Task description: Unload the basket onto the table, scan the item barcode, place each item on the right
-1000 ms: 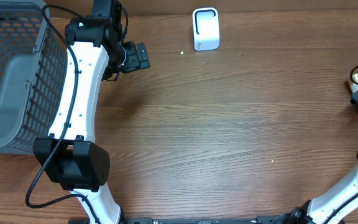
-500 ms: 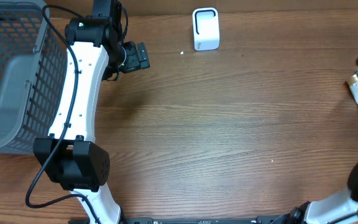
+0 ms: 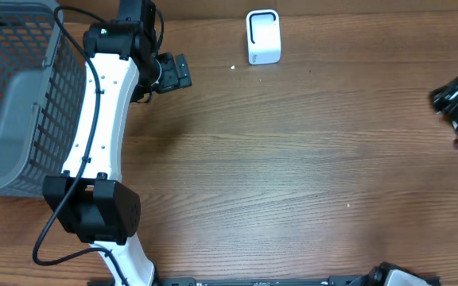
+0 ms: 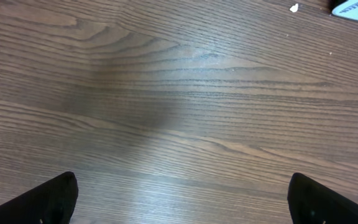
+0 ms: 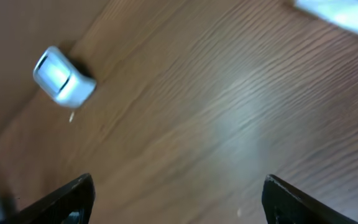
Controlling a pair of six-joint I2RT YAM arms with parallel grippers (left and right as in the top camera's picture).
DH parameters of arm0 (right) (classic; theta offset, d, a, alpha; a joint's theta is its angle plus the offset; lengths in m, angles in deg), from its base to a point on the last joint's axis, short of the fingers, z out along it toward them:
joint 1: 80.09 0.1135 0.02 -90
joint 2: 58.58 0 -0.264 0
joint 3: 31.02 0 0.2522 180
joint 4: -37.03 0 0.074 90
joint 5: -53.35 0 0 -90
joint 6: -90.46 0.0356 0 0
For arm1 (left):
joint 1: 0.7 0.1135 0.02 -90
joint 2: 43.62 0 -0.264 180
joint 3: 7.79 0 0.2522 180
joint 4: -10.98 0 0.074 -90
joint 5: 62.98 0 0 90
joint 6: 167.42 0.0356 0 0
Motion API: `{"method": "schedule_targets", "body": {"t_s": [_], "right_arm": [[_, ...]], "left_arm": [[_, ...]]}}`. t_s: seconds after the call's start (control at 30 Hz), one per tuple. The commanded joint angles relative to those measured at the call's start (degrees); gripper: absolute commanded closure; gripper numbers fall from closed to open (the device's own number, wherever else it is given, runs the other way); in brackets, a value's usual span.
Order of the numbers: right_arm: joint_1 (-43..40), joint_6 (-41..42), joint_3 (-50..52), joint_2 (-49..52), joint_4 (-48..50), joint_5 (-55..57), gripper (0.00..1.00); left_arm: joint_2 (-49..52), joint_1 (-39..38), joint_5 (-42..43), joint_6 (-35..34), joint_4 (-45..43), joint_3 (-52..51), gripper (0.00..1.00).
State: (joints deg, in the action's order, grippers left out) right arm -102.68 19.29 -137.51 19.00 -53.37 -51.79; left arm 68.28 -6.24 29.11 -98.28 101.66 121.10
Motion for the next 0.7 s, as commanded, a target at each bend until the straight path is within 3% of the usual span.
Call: {"method": "schedule_targets", "body": {"t_s": [0.0, 0.07, 0.13, 0.27, 0.67], "right_arm": [[7.1, -2.0, 3.0, -10.2, -3.2, -1.5, 0.13], [9.9, -2.1, 5.3, -13.6, -4.3, -1.5, 0.10], [12.5, -2.1, 8.0, -16.9, -4.9, -1.5, 0.00], [15.0, -2.1, 11.4, -20.8, -8.1, -1.5, 0.00], [15.0, -2.6, 11.4, -19.6, -12.5, -1.4, 0.00]], "left_arm": [[0.3, -0.1, -0.2, -0.6, 0.0, 0.9, 0.00], [0.3, -0.1, -0.2, -0.6, 0.0, 0.9, 0.00], [0.3, -0.1, -0.2, -0.6, 0.0, 0.9, 0.00], [0.3, -0.1, -0.2, -0.6, 0.0, 0.9, 0.00], [0.3, -0.1, -0.2, -0.6, 0.0, 0.9, 0.00]]}}
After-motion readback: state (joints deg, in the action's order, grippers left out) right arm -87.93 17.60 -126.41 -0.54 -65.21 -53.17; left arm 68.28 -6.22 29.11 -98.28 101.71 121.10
